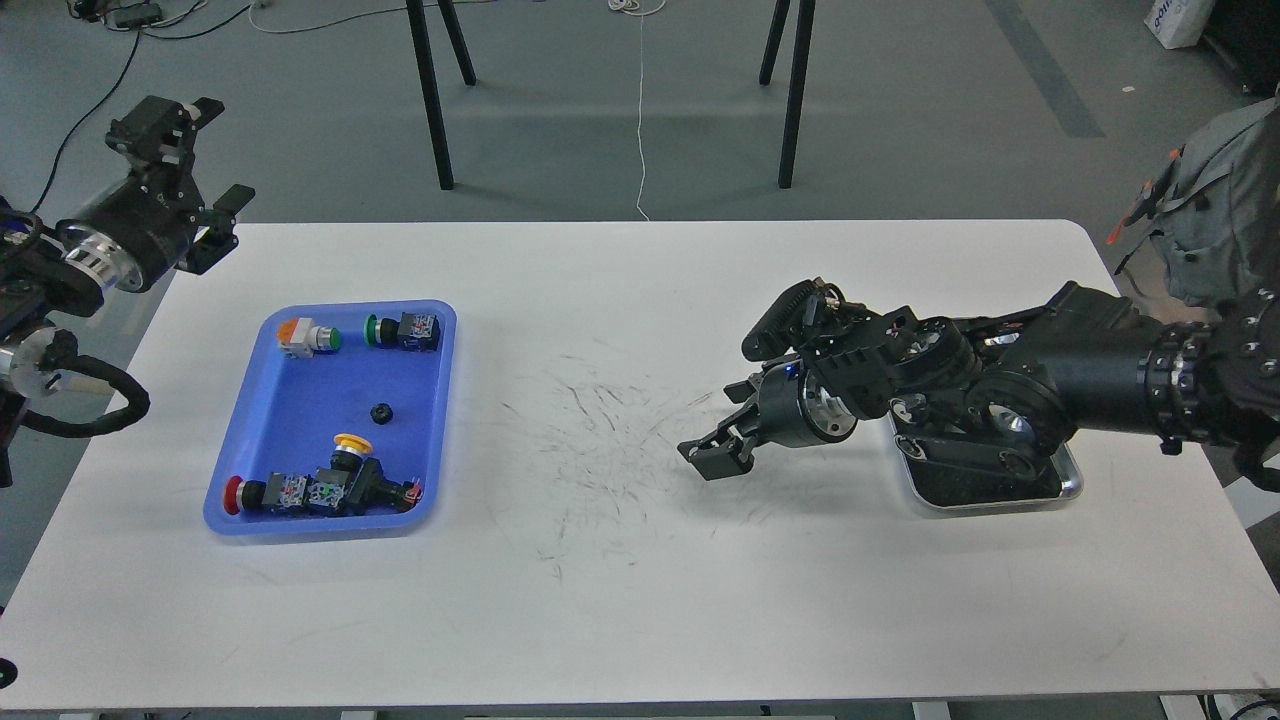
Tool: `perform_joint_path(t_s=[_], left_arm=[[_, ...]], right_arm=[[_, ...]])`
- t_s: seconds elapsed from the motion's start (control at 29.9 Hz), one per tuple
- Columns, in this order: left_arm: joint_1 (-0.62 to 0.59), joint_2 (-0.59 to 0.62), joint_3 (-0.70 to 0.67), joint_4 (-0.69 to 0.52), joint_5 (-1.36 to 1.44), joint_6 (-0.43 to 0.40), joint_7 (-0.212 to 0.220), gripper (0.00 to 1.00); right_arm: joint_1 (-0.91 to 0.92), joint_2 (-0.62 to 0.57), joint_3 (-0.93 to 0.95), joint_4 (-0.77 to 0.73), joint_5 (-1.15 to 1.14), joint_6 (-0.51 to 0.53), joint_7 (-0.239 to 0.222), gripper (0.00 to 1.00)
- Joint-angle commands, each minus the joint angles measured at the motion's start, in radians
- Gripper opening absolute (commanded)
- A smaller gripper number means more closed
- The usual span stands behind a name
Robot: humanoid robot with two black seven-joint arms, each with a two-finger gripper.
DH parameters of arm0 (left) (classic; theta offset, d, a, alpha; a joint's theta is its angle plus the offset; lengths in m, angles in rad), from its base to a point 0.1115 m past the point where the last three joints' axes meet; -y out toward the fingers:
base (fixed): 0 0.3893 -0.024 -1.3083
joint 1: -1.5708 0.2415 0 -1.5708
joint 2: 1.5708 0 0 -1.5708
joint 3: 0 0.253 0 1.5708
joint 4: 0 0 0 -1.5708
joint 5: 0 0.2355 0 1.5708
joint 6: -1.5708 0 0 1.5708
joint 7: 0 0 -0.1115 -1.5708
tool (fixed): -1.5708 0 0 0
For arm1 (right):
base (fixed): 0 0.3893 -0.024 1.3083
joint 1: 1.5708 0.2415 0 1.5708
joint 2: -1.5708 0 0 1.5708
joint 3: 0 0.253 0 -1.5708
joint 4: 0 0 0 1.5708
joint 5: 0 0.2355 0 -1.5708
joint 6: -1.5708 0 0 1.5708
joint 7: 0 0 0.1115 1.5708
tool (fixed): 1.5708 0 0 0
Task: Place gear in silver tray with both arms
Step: 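Reach the right gripper to the black gear and grasp it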
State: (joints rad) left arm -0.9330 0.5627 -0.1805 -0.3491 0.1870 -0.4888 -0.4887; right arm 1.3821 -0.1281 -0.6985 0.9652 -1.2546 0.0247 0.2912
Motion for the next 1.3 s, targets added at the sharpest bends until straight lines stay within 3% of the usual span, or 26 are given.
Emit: perform_joint_path(t_s=[0.0, 0.27, 0.6, 0.9, 1.27], left_arm=[[0.0, 0.002, -0.008, -0.001, 0.0, 0.0, 0.0, 1.0], [0.0, 0.006, -0.013, 0.001, 0.0, 0.0, 0.0, 1.0], [0.002, 0.008, -0.013, 0.007, 0.0, 0.0, 0.0, 1.0], [0.003, 0.005, -0.011, 0.018, 0.0, 0.0, 0.0, 1.0], [0.01, 0.003, -0.011, 0.038, 0.0, 0.0, 0.0, 1.0]], right_arm=[[0.003, 0.022, -0.013, -0.016, -0.017, 0.0, 0.006, 0.94], [0.005, 0.048, -0.058, -0.051, -0.048, -0.003, 0.039, 0.93], [-0.023, 0.08, -0.068, -0.077, -0.045, -0.006, 0.043, 0.86], [-0.026, 0.091, -0.072, -0.089, -0.043, -0.003, 0.045, 0.68], [-0.015, 0.087, -0.093, -0.088, -0.046, 0.004, 0.075, 0.68]])
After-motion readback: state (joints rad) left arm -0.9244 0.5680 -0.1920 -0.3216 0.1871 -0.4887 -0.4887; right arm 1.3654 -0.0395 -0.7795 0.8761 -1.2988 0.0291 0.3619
